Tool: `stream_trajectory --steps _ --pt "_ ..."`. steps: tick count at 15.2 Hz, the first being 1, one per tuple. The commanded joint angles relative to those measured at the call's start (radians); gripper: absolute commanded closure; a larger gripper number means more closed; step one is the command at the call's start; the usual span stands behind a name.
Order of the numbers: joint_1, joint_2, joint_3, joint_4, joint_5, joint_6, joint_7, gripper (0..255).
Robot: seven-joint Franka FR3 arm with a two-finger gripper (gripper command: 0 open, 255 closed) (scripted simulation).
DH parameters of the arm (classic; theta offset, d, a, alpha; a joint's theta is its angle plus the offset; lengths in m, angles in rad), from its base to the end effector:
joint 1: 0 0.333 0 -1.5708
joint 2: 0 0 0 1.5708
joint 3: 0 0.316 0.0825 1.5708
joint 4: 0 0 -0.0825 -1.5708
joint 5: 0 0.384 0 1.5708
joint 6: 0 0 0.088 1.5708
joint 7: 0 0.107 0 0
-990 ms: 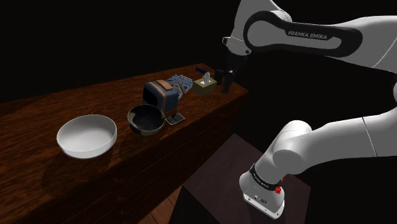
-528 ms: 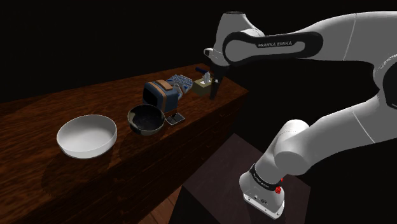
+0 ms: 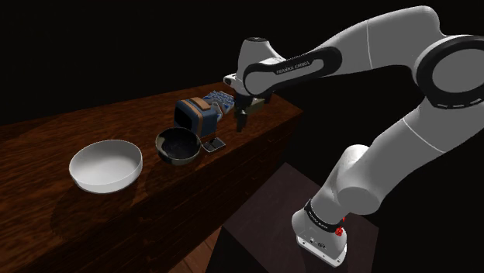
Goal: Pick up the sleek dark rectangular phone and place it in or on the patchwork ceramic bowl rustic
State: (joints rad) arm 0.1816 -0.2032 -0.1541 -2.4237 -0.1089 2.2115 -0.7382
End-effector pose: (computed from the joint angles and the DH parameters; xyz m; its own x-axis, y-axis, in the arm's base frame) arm 0.4599 0.0089 0.3837 0.6713 0.7397 -0.0464 0.7411 -0.6706 0.0329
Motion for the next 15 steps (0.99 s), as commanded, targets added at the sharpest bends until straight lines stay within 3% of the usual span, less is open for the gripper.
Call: stream_trajectory --steps 1,10,15 --pt "0.017 0.067 -0.004 0.023 0.017 0.048 -0.071 0" --pt "0.065 0.372 0.045 0.143 0.11 0.243 -0.359 0" --pt "0.064 0.439 0.056 0.148 0.123 0.304 -0.385 0"
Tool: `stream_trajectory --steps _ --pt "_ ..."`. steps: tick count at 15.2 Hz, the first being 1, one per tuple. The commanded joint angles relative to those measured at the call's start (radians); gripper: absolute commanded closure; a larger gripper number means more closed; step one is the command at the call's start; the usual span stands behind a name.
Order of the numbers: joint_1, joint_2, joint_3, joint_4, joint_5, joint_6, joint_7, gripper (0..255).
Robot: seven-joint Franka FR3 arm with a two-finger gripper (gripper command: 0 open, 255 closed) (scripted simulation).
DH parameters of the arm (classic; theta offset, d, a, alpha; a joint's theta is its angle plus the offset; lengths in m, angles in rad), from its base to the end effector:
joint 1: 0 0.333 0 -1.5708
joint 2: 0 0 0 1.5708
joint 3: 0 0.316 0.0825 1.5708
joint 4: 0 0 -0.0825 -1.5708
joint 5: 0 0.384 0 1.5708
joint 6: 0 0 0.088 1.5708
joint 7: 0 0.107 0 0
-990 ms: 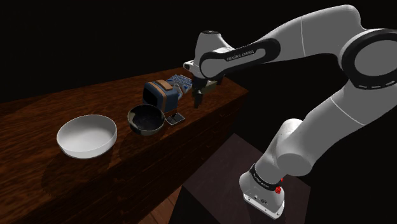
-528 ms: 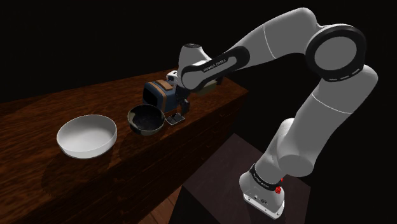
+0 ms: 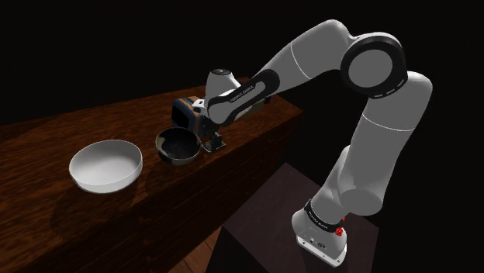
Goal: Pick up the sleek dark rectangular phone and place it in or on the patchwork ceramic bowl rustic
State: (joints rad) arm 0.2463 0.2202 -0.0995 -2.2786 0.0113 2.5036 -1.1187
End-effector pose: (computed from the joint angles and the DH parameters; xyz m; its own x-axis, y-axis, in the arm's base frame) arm 0.5287 0.0778 0.2594 0.3069 0.9517 -0.0108 0.9517 -0.3068 0.0119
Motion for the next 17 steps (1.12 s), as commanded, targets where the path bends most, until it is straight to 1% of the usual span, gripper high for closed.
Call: stream_trajectory --steps 1,4,11,12,17 --pt "-0.002 0.026 0.002 0.002 0.004 0.024 -0.006 0" --pt "-0.004 0.056 0.004 0.001 0.009 0.055 -0.009 0" --pt "-0.004 0.056 0.004 0.001 0.009 0.055 -0.009 0" --pt "-0.004 0.056 0.004 0.001 0.009 0.055 -0.009 255" --pt "-0.004 0.056 0.004 0.001 0.009 0.055 -0.009 255"
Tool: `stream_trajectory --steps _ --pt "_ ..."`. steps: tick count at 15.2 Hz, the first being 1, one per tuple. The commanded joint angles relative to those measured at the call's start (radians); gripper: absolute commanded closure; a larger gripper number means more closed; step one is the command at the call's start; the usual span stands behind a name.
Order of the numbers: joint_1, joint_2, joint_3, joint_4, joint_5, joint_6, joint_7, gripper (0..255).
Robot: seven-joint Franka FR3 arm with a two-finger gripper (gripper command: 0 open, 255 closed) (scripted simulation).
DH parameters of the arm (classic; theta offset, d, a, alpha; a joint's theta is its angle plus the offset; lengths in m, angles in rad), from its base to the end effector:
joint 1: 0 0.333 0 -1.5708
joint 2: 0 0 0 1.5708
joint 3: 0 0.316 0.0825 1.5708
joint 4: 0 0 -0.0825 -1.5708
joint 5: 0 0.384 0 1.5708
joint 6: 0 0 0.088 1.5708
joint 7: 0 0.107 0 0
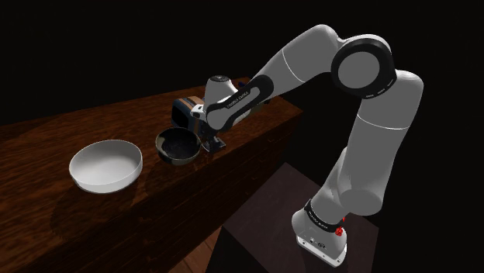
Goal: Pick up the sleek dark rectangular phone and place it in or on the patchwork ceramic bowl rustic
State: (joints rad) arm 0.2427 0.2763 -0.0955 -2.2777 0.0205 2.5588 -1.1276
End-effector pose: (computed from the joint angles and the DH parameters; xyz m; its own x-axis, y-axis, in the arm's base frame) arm 0.5301 0.0777 0.2348 0.3045 0.9524 -0.0105 0.9525 -0.3044 0.0120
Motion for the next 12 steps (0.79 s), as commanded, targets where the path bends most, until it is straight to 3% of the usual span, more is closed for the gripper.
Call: stream_trajectory --steps 1,12 --pt "0.0 0.0 0.0 0.0 0.0 0.0 0.0 255" --pt "0.004 -0.088 -0.006 0.01 -0.014 -0.098 0.009 255"
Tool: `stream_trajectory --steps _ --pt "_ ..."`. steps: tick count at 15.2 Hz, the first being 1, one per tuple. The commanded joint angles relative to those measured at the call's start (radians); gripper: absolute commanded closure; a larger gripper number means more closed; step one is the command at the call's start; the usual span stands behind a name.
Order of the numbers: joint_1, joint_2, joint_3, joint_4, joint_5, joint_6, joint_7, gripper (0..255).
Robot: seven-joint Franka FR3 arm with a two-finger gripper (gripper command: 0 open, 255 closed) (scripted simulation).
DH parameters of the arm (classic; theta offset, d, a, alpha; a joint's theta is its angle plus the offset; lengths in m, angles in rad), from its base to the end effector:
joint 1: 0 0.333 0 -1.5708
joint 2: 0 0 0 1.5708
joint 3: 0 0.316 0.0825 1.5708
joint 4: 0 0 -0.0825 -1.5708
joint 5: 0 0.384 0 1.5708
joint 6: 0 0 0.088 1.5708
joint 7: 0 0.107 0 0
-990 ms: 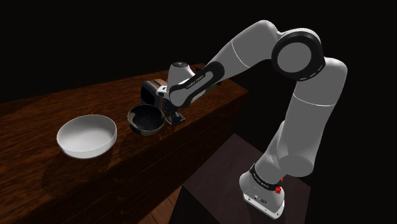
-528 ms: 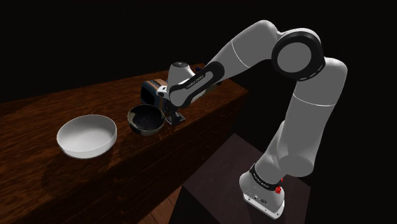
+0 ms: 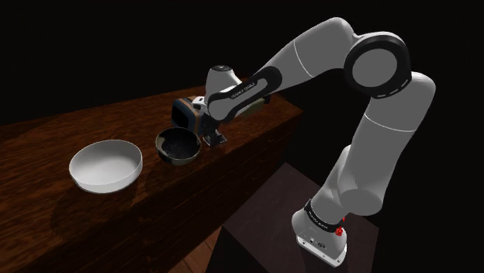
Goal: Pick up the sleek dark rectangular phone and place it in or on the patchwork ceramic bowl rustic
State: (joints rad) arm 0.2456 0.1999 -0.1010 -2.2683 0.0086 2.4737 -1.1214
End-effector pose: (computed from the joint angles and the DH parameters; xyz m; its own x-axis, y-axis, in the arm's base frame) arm 0.5307 0.0771 0.2716 0.3046 0.9524 -0.0103 0.9524 -0.3045 0.0123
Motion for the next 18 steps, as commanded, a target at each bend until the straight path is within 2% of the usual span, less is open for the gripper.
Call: stream_trajectory --steps 1,18 --pt "0.002 -0.022 -0.001 0.003 -0.004 -0.025 0.003 255" --pt "0.005 -0.17 -0.004 0.075 -0.023 -0.244 0.015 255"
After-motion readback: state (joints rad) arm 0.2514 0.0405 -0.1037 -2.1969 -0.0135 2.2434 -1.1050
